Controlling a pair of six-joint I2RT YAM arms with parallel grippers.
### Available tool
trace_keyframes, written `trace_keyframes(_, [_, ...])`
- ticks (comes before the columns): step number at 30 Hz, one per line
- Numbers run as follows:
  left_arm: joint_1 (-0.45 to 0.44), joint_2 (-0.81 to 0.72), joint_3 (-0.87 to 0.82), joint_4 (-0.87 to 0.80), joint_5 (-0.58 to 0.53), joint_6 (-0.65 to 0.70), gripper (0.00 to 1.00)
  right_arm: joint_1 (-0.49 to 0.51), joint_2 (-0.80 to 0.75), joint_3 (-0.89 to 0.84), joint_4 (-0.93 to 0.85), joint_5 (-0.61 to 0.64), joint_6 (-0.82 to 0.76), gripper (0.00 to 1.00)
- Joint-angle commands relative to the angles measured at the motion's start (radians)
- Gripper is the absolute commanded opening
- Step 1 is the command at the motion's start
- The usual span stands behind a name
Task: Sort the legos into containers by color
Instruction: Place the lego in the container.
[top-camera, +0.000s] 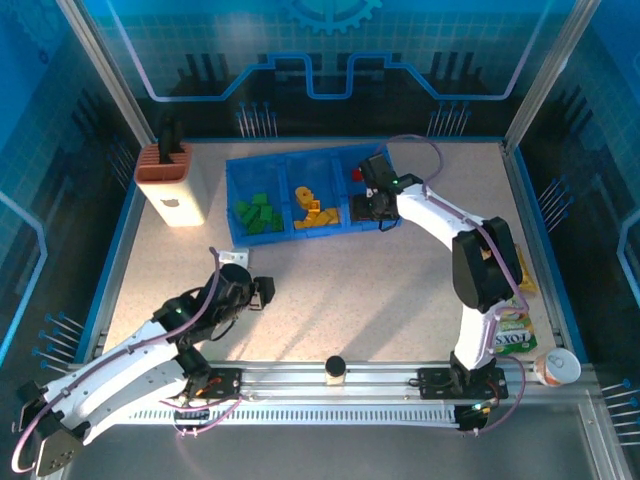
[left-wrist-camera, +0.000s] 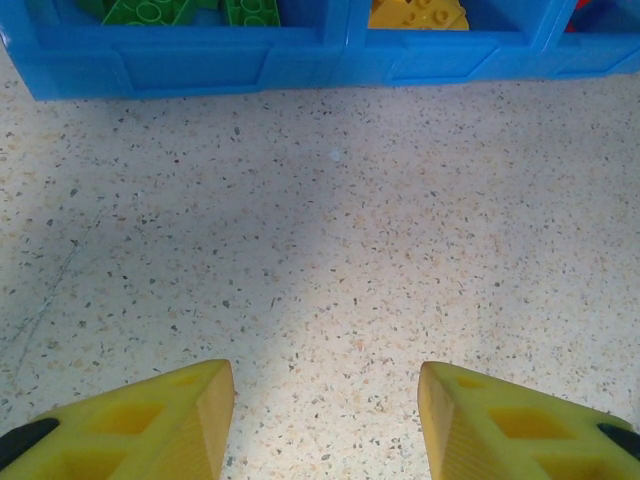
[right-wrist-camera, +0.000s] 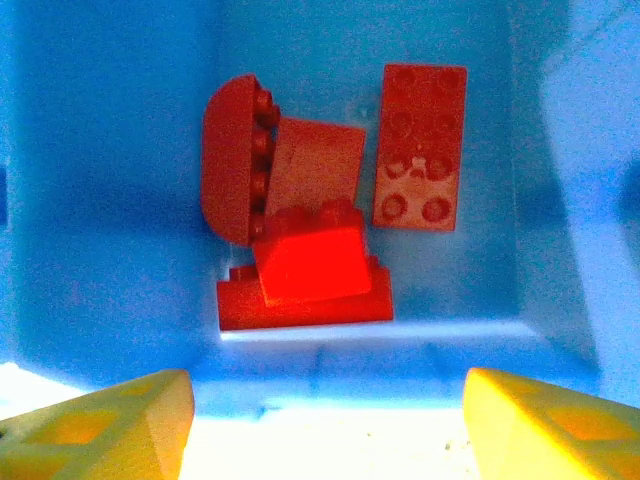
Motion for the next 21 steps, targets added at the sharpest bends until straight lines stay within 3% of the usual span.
trace_keyframes(1, [-0.005,0.01,-0.013,0.005,-0.033,-0.015,0.52,0.01,-0.085,-0.032,0.008,-0.009,0.001,0.73])
trace_keyframes(5, [-0.004,0.017,-0.003,-0.009,-0.072,-0.018,0.55,0.01,-0.141,-0.072,0.024,-0.01,0.001,0.72])
trace_keyframes(8, [-0.003,0.019,0.014,-0.039,-0.132,-0.027,0.66,0.012,-0.195,-0.108,0.039,-0.011,-0.002,0.73])
trace_keyframes(18, [-0.002,0.018,0.087,-0.025,-0.3,0.072,0.82,0.011,-0.447,-0.264,0.11,0.046,-0.043,0.77])
trace_keyframes(20, [-0.002,0.018,0.091,-0.003,-0.325,0.096,0.84,0.011,-0.505,-0.303,0.124,0.064,-0.046,0.8])
trace_keyframes(21, [-0.002,0.018,0.094,0.007,-0.333,0.11,0.85,0.011,-0.538,-0.327,0.134,0.072,-0.047,0.89])
